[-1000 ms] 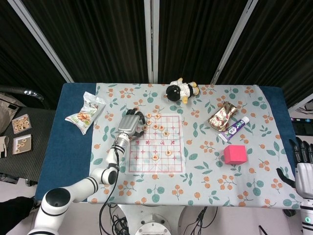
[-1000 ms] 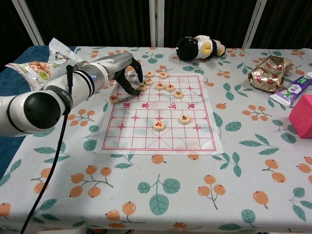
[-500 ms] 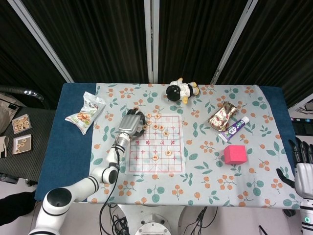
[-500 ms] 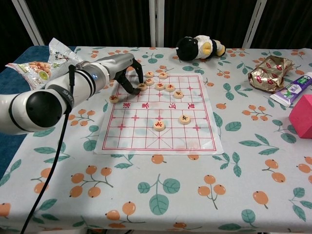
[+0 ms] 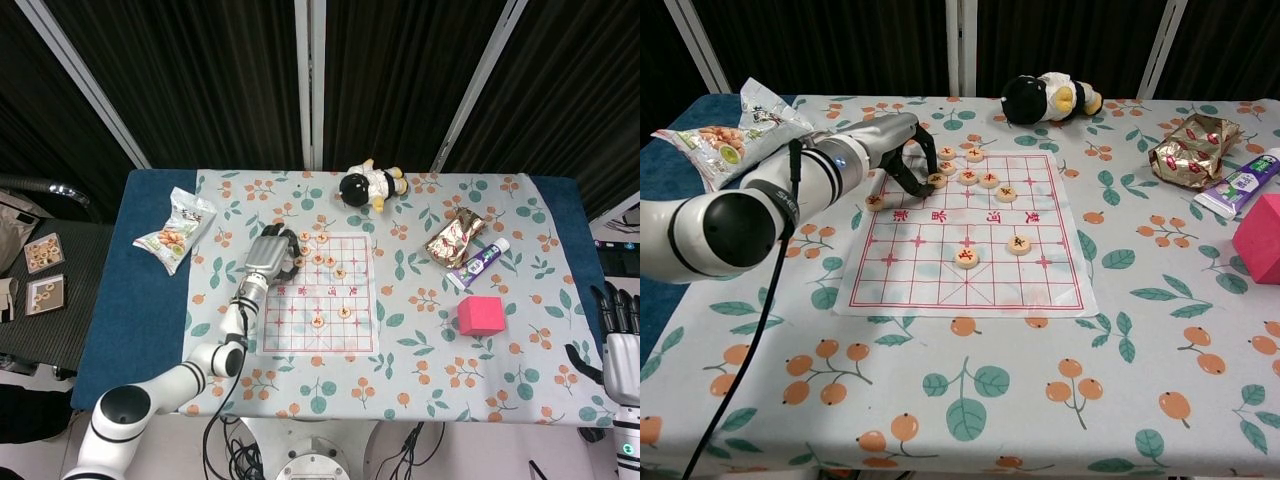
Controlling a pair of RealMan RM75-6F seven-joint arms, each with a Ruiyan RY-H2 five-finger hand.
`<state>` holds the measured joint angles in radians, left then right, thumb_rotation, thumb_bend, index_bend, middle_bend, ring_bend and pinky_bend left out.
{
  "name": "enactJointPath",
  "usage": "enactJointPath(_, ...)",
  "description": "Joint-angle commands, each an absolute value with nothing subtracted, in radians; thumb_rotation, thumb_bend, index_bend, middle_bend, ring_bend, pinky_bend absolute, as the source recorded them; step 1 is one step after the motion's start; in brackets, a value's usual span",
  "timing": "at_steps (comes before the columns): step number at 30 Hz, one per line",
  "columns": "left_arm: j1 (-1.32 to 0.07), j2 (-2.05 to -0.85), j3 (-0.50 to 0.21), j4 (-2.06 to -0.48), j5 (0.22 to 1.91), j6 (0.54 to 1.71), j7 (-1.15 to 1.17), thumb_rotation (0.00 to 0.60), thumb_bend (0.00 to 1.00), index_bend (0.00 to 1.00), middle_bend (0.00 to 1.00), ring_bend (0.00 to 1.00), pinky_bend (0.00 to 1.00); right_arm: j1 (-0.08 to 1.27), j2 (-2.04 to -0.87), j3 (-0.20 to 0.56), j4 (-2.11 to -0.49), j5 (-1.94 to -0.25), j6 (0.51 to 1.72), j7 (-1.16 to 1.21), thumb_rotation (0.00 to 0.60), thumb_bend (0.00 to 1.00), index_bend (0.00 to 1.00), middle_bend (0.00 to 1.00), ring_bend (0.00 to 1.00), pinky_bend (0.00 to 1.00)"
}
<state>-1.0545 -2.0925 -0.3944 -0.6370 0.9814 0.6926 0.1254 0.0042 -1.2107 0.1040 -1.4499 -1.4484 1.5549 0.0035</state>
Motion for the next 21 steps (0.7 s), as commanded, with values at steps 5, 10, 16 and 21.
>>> enactJointPath(5, -1.055, -2.090, -0.404, -0.632, 0.997, 0.720, 0.102, 0.600, 0.32, 0.52, 0.23, 0.06, 0.10, 0.002, -1.213, 0.106, -1.441, -1.444, 1.556, 0.013, 0.600, 0.16, 0.00, 0.00, 0.00, 0.00)
enactJointPath(10, -1.055, -2.076, -0.410, -0.632, 1.004, 0.732, 0.102, 0.600, 0.32, 0.52, 0.23, 0.06, 0.11, 0.006, -1.217, 0.104, -1.437, -1.450, 1.552, 0.013, 0.600, 0.16, 0.00, 0.00, 0.00, 0.00)
enactJointPath(16, -1.058, -2.079, -0.411, -0.595, 0.999, 0.712, 0.099, 0.600, 0.32, 0.52, 0.23, 0.06, 0.11, 0.006, -1.218, 0.104, -1.438, -1.448, 1.550, 0.012, 0.600, 0.16, 0.00, 0.00, 0.00, 0.00)
enactJointPath(21, -1.067, -2.089, -0.414, -0.564, 1.001, 0.694, 0.084, 0.600, 0.33, 0.52, 0.23, 0.06, 0.11, 0.006, -1.215, 0.104, -1.440, -1.446, 1.548, 0.011, 0.600, 0.15, 0.00, 0.00, 0.00, 0.00)
